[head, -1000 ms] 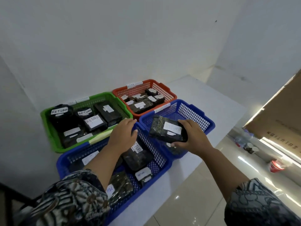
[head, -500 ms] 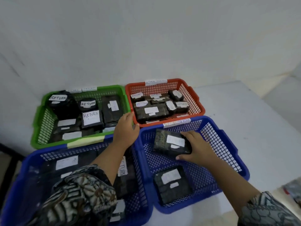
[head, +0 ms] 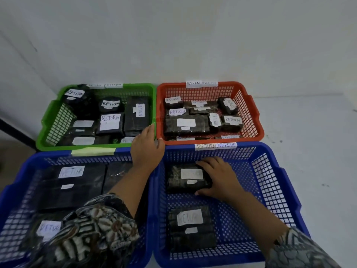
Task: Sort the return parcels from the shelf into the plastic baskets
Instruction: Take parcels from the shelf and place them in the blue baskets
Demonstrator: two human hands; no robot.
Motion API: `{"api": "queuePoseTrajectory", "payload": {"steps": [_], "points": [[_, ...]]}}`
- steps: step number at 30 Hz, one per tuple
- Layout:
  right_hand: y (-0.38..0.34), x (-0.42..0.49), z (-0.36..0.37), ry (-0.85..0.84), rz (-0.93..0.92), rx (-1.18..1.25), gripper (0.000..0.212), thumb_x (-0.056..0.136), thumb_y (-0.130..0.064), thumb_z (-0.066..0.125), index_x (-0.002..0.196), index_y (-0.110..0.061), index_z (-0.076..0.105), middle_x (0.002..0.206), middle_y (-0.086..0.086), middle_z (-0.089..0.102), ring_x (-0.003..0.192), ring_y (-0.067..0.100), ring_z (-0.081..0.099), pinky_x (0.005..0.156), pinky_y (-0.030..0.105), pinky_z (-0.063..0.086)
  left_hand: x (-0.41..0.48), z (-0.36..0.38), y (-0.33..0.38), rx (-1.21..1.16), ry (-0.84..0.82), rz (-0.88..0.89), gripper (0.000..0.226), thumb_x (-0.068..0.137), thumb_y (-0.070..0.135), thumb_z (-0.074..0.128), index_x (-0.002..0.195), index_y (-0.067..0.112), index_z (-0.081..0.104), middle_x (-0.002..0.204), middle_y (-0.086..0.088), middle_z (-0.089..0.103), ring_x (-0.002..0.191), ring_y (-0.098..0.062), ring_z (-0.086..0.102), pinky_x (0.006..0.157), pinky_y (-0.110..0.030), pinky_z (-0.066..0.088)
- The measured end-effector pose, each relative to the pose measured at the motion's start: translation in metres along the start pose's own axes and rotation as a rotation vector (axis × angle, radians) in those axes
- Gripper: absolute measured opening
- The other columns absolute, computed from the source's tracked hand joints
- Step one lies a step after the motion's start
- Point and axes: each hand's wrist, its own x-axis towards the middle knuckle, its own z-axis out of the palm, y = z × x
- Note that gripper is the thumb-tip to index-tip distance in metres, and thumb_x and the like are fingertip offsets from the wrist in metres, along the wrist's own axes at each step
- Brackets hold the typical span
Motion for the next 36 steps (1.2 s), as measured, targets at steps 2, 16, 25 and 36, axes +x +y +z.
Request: {"api": "queuePoseTrajectory", "payload": {"steps": [2,16,25,36], "points": [[0.002,-0.002,0.004,0.023,0.012,0.012,0.098,0.054,-0.075,0.067,0.135,-0.026,0.047,0.128,0.005,0.049,0.117,0.026,0.046,0.090,0.043,0.045,0.000,0.002,-0.001,0.003,0.004,-0.007,0.062,0.086,0.036,0.033,0.139,0.006,0.041,0.136,-0.011,0.050,0.113,-0.030,0.053,0.093,-0.040,0.042],[-0.018,-0.020,0.005,0.038,0.172,0.071,0.105,0.062,-0.064,0.075,0.147,-0.022,0.030,0.147,0.009,0.027,0.137,0.027,0.023,0.112,0.043,0.027,0.002,-0.007,-0.004,-0.026,-0.079,0.007,0.054,0.094,0.030,0.043,0.142,0.005,0.036,0.143,-0.013,0.042,0.118,-0.032,0.050,0.096,-0.041,0.040],[-0.064,-0.038,-0.029,0.130,0.150,0.099,0.068,0.085,-0.039,0.063,0.144,-0.022,0.035,0.139,0.001,0.035,0.130,0.018,0.029,0.109,0.032,0.031,-0.005,-0.065,-0.029,-0.027,-0.097,0.081,0.058,0.092,0.025,0.051,0.144,0.006,0.032,0.146,-0.014,0.037,0.132,-0.030,0.037,0.111,-0.042,0.026],[-0.260,-0.044,-0.028,0.248,-0.028,0.206,0.051,0.093,-0.034,0.055,0.140,-0.021,0.041,0.143,-0.002,0.041,0.138,0.015,0.030,0.105,0.030,0.034,-0.120,-0.178,-0.149,-0.017,-0.007,0.066,0.057,0.091,0.024,0.053,0.142,0.005,0.035,0.145,-0.013,0.040,0.132,-0.028,0.038,0.108,-0.038,0.029]]}}
